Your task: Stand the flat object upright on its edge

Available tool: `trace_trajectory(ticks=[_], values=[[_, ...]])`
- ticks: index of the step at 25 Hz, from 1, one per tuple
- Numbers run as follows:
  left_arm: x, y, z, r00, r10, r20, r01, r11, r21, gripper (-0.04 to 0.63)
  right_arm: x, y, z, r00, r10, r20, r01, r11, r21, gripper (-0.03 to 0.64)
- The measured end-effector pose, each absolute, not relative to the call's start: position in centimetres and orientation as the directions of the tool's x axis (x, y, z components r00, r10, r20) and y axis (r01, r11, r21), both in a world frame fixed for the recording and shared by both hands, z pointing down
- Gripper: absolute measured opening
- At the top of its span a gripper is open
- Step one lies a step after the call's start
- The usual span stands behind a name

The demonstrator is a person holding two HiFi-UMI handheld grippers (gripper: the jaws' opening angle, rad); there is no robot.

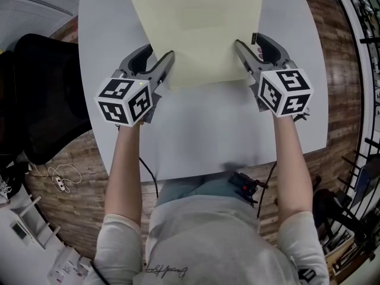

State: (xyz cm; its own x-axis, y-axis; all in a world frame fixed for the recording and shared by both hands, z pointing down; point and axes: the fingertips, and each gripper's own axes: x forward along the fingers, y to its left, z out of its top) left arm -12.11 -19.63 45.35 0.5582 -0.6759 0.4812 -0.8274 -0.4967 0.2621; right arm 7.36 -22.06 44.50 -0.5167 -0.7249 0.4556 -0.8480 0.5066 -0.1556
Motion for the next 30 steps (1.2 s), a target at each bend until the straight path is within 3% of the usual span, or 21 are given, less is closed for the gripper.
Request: trace_trajectory(ticks=[15,30], values=[[-12.2,-18.6,45.4,0.503,-0.744,0.439,-0.857,-0.494,0.145,0.238,7.2,-20.8,44.8,-0.492,-0.779,0.389,-0.864,0.492,-0.109,0.23],[-11.6,-17.7,45.3,0.469,-0.769,0.434,-0.874,-0.476,0.102,0.233,7.8,-19.9,44.7,-0.478,-0.78,0.405,-0.87,0.483,-0.097,0.227]])
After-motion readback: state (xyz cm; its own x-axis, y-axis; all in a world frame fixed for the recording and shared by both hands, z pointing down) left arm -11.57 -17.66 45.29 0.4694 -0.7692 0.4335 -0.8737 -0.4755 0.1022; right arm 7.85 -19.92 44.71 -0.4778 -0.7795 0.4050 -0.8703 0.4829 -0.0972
